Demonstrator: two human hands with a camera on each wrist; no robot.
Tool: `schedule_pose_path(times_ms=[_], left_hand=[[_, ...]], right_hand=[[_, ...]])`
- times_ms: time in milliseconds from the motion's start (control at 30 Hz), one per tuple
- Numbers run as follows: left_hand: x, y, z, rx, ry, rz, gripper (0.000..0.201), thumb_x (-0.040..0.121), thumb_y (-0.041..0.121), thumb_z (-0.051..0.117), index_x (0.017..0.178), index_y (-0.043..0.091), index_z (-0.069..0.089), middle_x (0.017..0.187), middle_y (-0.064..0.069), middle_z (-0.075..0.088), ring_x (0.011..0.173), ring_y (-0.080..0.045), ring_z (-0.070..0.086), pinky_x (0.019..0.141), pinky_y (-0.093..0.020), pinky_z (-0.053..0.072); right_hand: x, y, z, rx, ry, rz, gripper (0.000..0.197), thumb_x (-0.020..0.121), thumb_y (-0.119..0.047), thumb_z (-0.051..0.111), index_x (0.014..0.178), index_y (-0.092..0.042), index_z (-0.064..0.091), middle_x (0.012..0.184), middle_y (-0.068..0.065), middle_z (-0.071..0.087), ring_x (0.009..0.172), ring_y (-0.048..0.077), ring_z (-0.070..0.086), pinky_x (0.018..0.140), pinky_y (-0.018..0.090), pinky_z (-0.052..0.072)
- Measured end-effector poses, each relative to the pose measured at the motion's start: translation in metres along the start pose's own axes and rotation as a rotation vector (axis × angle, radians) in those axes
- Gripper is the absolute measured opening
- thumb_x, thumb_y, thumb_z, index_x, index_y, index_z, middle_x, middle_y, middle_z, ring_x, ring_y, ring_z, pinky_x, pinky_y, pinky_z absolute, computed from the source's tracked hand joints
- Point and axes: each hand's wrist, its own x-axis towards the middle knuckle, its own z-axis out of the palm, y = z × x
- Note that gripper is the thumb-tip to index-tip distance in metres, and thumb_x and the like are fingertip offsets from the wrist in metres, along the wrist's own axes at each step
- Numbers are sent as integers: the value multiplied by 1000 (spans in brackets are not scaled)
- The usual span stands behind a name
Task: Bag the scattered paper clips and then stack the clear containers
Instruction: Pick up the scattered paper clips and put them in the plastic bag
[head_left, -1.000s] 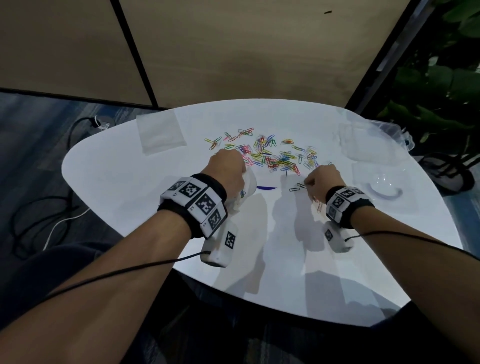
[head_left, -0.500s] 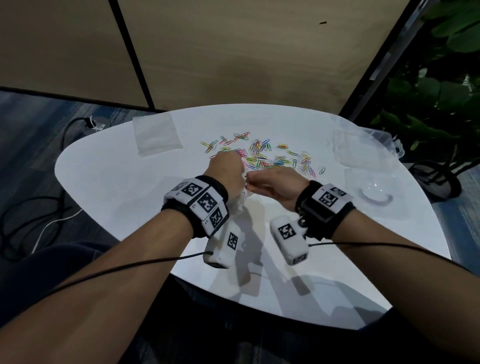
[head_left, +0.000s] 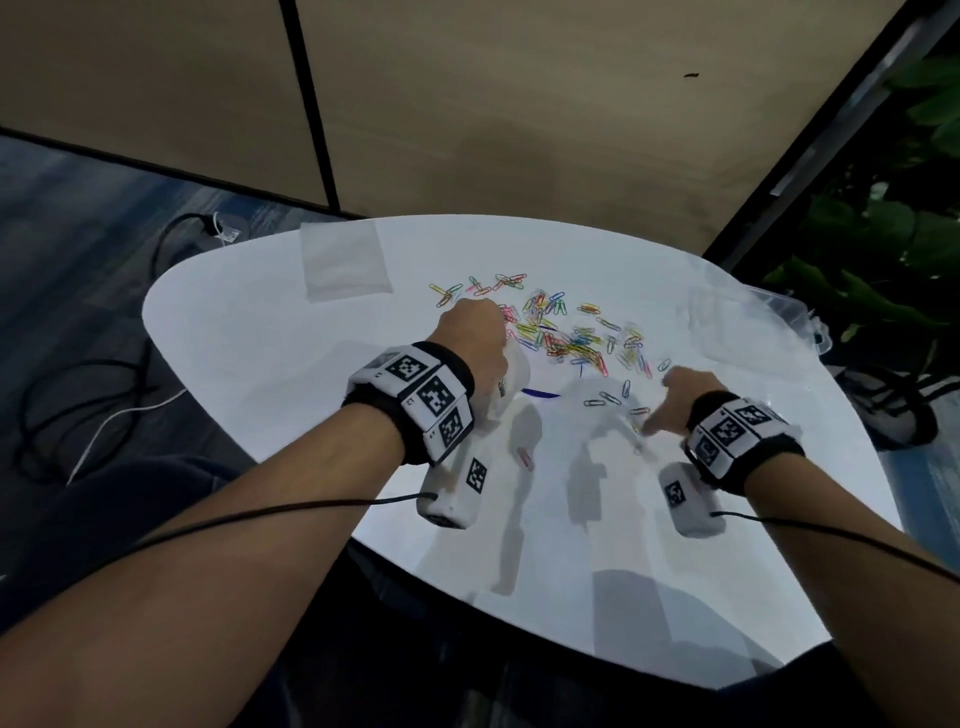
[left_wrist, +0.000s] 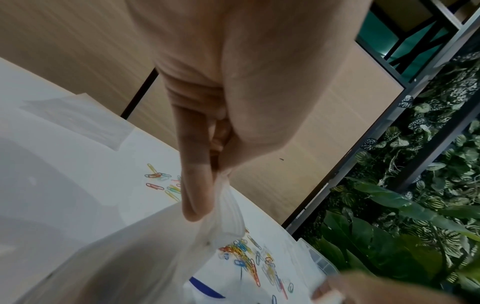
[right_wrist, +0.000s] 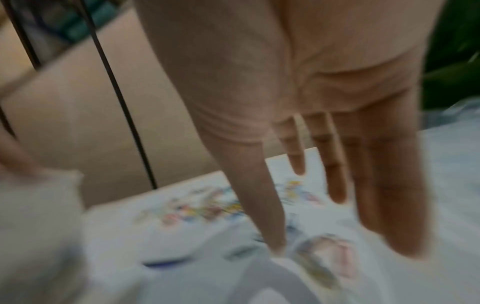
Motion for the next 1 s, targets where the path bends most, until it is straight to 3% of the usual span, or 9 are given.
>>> schedule_pose_path(times_ms=[133, 300, 400, 467, 533, 633, 733, 867, 1000], left_hand=[[-2, -3, -2, 31, 0, 11, 16, 91, 3, 56, 103, 1, 67, 110, -16, 72, 96, -30, 72, 92, -39, 58], [1, -5, 0, 25, 0, 8, 27, 93, 3, 53, 115, 0, 68, 120, -17, 68, 96, -32, 72, 91, -40, 58], [2, -7, 1, 10, 10, 9, 27, 93, 3, 51, 113, 2, 70, 120, -18, 68, 94, -34, 72, 90, -40, 59], [2, -9, 1, 2, 9, 0, 29, 93, 3, 53, 115, 6, 71, 122, -16, 67, 96, -33, 71, 91, -39, 59], [4, -12, 1, -8, 10, -6, 29, 93, 3, 53, 116, 9, 71, 124, -14, 66, 97, -33, 71, 90, -39, 59], [6, -15, 1, -32, 5, -15, 31, 92, 2, 53, 117, 10, 70, 126, -13, 64, 97, -33, 71, 88, -40, 60], [8, -15, 1, -44, 3, -15, 32, 92, 1, 53, 118, 9, 70, 123, -15, 65, 99, -34, 70, 89, -40, 59], [8, -12, 3, -39, 0, -10, 32, 91, 1, 52, 117, 9, 70, 123, -16, 65, 98, -34, 70, 90, -40, 59], [7, -12, 4, -36, -6, -17, 32, 92, 2, 52, 117, 11, 69, 124, -17, 64, 98, -34, 70, 91, -40, 59]], right_hand=[[13, 21, 34, 61, -200, 138, 81, 52, -17, 95, 120, 1, 55, 103, 18, 68, 90, 32, 70, 80, 43, 60], [22, -6, 55, 215, 42, -15, 66, 70, -24, 83, 130, -14, 54, 129, 9, 61, 117, 26, 58, 88, 24, 46], [41, -19, 55, 303, 116, -50, 49, 76, -24, 79, 121, -17, 63, 128, 4, 64, 118, 22, 59, 97, 23, 42], [53, -22, 55, 355, 150, -67, 47, 74, -25, 80, 117, -17, 63, 124, 5, 66, 114, 22, 61, 88, 19, 41], [62, -24, 55, 371, 193, -99, 58, 72, -31, 81, 123, -17, 57, 128, 9, 59, 112, 25, 59, 85, 21, 41], [71, -27, 57, 279, 197, -243, 79, 76, -34, 76, 145, -26, 39, 147, 12, 31, 122, 31, 51, 103, 30, 40], [74, -35, 59, -56, 179, -379, 66, 91, -34, 59, 151, -35, 31, 160, 7, 20, 138, 40, 32, 115, 44, 29], [69, -43, 60, -88, 341, -501, 40, 93, -12, 51, 131, -20, 61, 129, 16, 58, 114, 38, 55, 97, 37, 45], [62, -41, 54, -39, 375, -431, 25, 90, -2, 52, 101, -6, 74, 99, 15, 67, 91, 32, 64, 75, 30, 49]])
